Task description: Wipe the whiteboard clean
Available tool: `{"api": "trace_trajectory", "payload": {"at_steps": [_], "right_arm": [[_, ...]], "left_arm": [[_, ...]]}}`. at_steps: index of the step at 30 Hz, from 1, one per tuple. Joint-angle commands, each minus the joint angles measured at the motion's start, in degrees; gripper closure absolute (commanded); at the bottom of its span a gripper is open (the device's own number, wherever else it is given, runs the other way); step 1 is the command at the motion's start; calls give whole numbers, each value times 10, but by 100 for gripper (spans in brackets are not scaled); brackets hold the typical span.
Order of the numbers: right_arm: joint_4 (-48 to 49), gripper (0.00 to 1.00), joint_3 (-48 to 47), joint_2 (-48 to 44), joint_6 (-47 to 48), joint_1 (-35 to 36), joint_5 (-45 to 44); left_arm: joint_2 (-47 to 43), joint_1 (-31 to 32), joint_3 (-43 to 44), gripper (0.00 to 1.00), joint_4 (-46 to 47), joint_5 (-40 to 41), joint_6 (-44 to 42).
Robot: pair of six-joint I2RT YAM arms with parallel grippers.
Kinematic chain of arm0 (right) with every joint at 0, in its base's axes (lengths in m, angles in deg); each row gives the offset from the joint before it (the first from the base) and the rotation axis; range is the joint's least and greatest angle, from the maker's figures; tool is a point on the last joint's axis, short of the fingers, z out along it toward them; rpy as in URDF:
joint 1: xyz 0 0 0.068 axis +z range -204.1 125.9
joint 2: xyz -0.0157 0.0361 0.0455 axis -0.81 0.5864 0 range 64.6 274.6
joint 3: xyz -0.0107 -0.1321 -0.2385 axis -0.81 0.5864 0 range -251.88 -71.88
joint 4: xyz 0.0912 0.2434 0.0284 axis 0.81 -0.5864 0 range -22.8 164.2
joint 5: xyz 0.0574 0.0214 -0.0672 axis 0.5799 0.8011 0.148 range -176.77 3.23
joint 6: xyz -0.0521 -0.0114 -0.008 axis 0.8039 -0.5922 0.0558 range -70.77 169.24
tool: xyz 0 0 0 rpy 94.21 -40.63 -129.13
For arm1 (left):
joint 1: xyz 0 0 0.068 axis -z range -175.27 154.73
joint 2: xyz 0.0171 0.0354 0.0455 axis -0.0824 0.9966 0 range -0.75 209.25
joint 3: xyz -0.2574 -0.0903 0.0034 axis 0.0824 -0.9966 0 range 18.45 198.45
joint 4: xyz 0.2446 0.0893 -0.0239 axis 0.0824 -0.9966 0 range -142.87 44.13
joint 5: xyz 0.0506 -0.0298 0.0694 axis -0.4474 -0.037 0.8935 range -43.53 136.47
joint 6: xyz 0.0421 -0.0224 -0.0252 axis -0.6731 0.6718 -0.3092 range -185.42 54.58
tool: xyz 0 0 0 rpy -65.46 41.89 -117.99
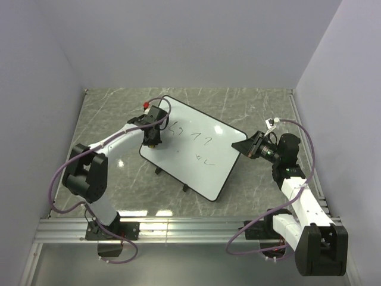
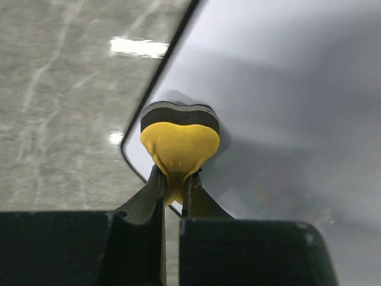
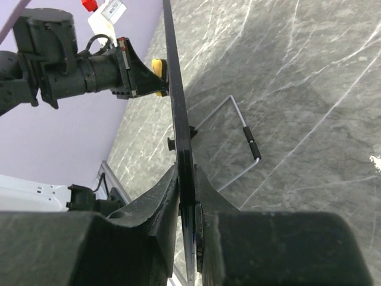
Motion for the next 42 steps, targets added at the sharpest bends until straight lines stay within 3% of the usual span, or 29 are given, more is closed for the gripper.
{"api": "trace_trajectory", "payload": {"at_steps": [1, 7, 13, 22, 33, 42], "right_arm": [[18, 100, -26, 2, 19, 3, -4], [28, 100, -27, 20, 12, 3, -11], [17, 100, -49, 32, 12, 3, -15], [2, 100, -73, 49, 11, 3, -13], [-34, 100, -103, 70, 32, 3, -11], [-47, 100, -109, 78, 50, 3, -4]], "left_arm": [[-38, 39, 9, 100, 57, -84, 5], [-59, 172, -9, 100, 85, -136, 94], [-51, 262, -18, 100, 121, -169, 165], [-37, 331, 30, 100, 174, -198, 172], [-32, 323, 56, 100, 100, -134, 146], [-51, 132, 40, 100, 63, -131, 60]]}}
